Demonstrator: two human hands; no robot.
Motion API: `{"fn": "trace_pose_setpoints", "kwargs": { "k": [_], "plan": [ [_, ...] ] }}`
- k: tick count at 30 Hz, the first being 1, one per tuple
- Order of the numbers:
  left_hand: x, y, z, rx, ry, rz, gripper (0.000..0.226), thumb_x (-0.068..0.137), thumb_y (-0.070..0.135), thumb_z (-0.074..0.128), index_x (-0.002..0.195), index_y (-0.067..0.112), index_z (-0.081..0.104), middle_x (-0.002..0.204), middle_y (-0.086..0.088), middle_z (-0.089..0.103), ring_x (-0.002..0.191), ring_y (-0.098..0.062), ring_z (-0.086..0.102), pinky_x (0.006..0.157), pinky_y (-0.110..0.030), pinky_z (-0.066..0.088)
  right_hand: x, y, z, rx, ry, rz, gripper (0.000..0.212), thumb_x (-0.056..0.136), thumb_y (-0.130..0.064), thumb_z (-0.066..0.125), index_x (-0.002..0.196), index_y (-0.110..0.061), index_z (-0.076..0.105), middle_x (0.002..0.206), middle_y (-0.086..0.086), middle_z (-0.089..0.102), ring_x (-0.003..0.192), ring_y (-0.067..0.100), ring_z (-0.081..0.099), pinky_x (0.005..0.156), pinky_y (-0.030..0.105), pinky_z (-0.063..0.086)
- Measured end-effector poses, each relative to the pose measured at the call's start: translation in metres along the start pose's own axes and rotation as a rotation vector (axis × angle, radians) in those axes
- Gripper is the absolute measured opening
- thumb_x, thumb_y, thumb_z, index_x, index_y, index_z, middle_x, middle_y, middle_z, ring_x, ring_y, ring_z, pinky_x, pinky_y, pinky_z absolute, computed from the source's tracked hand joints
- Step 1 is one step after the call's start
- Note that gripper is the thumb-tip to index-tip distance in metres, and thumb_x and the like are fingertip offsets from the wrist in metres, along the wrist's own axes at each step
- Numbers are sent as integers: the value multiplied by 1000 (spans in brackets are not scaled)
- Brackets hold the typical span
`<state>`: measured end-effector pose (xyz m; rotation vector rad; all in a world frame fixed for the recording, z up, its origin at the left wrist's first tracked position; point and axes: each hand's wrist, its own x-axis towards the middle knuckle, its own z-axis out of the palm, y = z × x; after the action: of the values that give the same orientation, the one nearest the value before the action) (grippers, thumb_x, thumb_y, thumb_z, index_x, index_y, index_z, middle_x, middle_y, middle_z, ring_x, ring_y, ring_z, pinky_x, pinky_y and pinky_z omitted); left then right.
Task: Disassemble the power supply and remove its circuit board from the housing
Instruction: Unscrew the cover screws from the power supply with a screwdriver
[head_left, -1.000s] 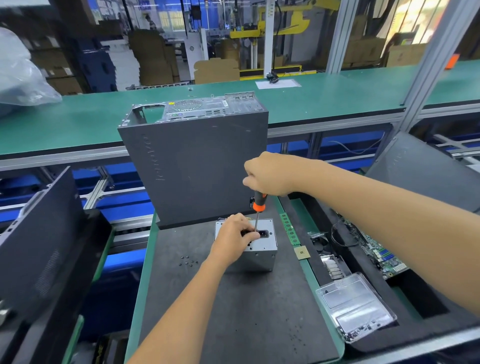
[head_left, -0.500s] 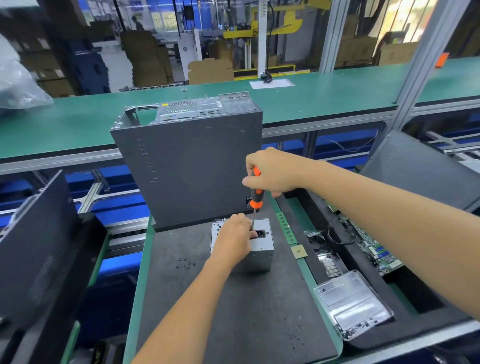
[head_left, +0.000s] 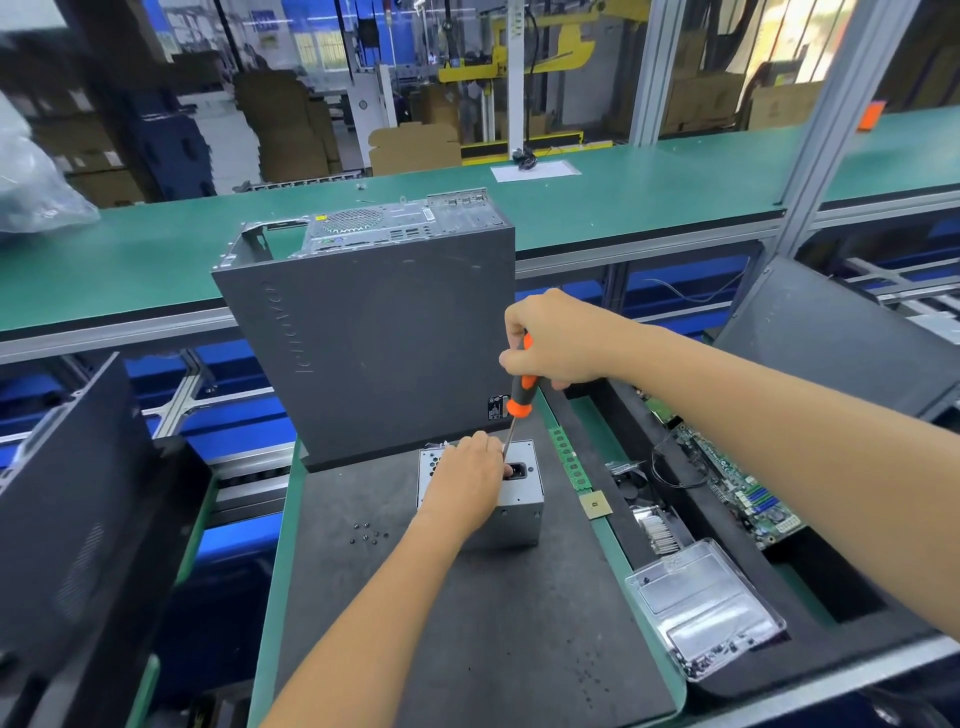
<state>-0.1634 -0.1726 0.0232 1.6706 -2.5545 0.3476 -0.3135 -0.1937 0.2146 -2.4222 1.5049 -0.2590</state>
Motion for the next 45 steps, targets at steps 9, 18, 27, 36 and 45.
{"fn": "trace_pose_setpoints", "kwargs": {
  "k": [9, 18, 27, 36, 45],
  "plan": [
    [-2, 7, -13, -2, -97, -13, 23, 88, 7, 38, 109, 10, 45, 106, -9, 55, 94, -27, 56, 69, -31, 34, 4, 5, -11, -1, 33, 28, 18, 88, -27, 55, 86, -9, 54, 73, 5, 68, 41, 15, 65, 52, 27, 49],
    [1, 6, -15, 39, -167, -3, 25, 84, 3, 37, 108, 5, 46, 104, -12, 61, 89, -29, 64, 61, -32, 36, 4, 9, -5, 24, 3, 25, 16, 89, -26, 55, 82, -12, 52, 74, 5, 73, 38, 11, 62, 52, 24, 50],
    [12, 5, -16, 99, -187, 17, 23, 83, -5, 43, 101, 8, 52, 98, -9, 65, 87, -29, 65, 60, -32, 38, 5, 9, -7, 19, 18, 29, 16, 90, -27, 55, 83, -12, 52, 75, 6, 71, 37, 9, 61, 47, 21, 45],
    [-15, -77, -21, -936, 293, -644, 10, 85, 12, 65, 76, 15, 62, 70, 5, 62, 63, -6, 55, 56, -11, 39, 12, 1, -3, 76, 118, 15, 16, 87, -26, 57, 74, -18, 51, 69, 2, 65, 43, 16, 63, 44, 23, 41],
    [-91, -131, 59, -790, -27, -922, 16, 89, 4, 56, 77, 13, 58, 72, -3, 58, 69, -21, 52, 59, -25, 40, 46, -44, 65, 428, 31, 46, 21, 89, -21, 53, 80, -12, 70, 65, -4, 70, 49, 11, 67, 40, 14, 40]
  ]
}}
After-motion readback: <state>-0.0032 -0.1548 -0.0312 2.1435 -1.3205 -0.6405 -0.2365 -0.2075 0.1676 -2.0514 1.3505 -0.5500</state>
